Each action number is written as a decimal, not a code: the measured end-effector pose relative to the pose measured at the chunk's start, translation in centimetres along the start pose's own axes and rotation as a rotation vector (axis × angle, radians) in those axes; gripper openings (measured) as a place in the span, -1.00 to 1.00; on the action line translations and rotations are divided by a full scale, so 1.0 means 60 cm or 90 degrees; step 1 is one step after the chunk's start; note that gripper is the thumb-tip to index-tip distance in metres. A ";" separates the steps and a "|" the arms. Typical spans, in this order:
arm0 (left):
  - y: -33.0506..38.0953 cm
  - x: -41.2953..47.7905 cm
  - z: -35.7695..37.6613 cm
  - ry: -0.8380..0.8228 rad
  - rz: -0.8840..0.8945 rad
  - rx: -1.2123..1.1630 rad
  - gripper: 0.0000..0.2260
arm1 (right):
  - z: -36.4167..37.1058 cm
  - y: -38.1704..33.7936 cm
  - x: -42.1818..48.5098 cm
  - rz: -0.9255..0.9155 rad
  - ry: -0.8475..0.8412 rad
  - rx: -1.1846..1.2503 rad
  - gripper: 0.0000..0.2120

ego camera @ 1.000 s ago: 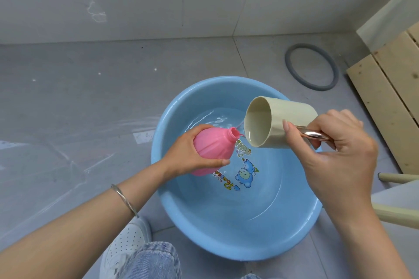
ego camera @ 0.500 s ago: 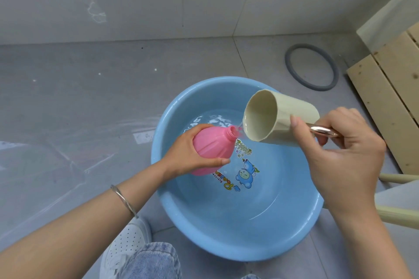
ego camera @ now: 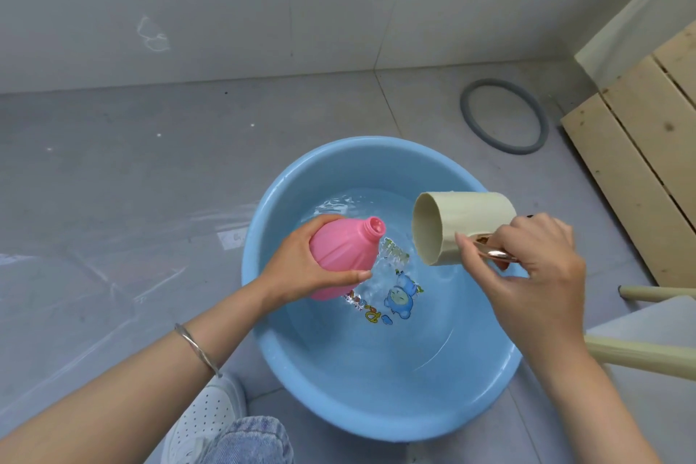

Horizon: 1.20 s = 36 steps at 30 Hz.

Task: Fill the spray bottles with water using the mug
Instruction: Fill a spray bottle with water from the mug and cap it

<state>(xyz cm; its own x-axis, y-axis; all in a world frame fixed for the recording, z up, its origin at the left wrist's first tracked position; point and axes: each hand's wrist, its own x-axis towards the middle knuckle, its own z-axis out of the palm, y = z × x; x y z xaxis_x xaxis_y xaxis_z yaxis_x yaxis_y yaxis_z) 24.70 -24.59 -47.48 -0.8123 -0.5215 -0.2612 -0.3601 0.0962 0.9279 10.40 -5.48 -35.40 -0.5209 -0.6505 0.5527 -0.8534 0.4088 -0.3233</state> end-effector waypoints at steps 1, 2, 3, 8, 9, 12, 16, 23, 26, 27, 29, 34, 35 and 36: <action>-0.001 0.000 0.000 0.000 -0.001 0.006 -0.22 | 0.003 0.004 -0.003 -0.022 -0.001 -0.020 -0.62; -0.001 0.000 0.000 0.000 -0.003 0.010 -0.22 | 0.005 0.007 -0.005 -0.043 -0.001 -0.041 -0.62; -0.002 0.001 0.001 -0.001 -0.004 0.012 -0.22 | 0.007 0.009 -0.007 -0.065 -0.001 -0.060 -0.63; -0.003 0.001 0.001 -0.004 -0.012 0.021 -0.18 | 0.009 0.023 -0.016 -0.155 0.005 -0.137 -0.65; -0.003 0.001 0.001 -0.003 -0.011 0.026 -0.18 | 0.010 0.027 -0.018 -0.170 0.005 -0.154 -0.65; -0.004 0.000 0.001 -0.007 -0.012 0.049 -0.22 | 0.011 0.035 -0.027 -0.168 0.019 -0.185 -0.66; -0.001 -0.005 0.001 -0.029 -0.002 0.187 -0.23 | 0.009 0.040 -0.036 -0.070 0.052 -0.158 -0.68; 0.016 -0.012 0.013 -0.084 0.091 0.502 -0.22 | -0.004 0.051 -0.053 0.037 0.055 -0.118 -0.69; 0.020 -0.008 0.020 -0.077 0.109 0.537 -0.21 | -0.010 0.052 -0.058 0.083 0.058 -0.088 -0.67; 0.021 -0.006 0.020 -0.070 0.110 0.543 -0.21 | -0.010 0.052 -0.059 0.103 0.060 -0.072 -0.67; 0.022 -0.003 0.022 -0.062 0.108 0.550 -0.20 | -0.016 0.053 -0.062 0.154 0.067 -0.035 -0.66; 0.015 -0.003 0.024 -0.030 0.053 0.438 -0.26 | -0.026 0.058 -0.067 0.321 0.093 0.117 -0.61; 0.014 -0.005 0.024 -0.018 0.017 0.361 -0.28 | -0.031 0.059 -0.070 0.381 0.112 0.179 -0.58; 0.014 -0.007 0.023 -0.011 -0.015 0.281 -0.28 | -0.035 0.057 -0.071 0.453 0.135 0.248 -0.54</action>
<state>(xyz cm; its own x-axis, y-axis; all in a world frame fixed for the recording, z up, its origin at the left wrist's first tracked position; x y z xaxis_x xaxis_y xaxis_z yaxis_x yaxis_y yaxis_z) 24.12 -23.11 -46.93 -0.8080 -0.5135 -0.2888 -0.5367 0.4395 0.7202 9.71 0.04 -37.21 -0.9565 -0.1710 0.2365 -0.2868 0.4001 -0.8704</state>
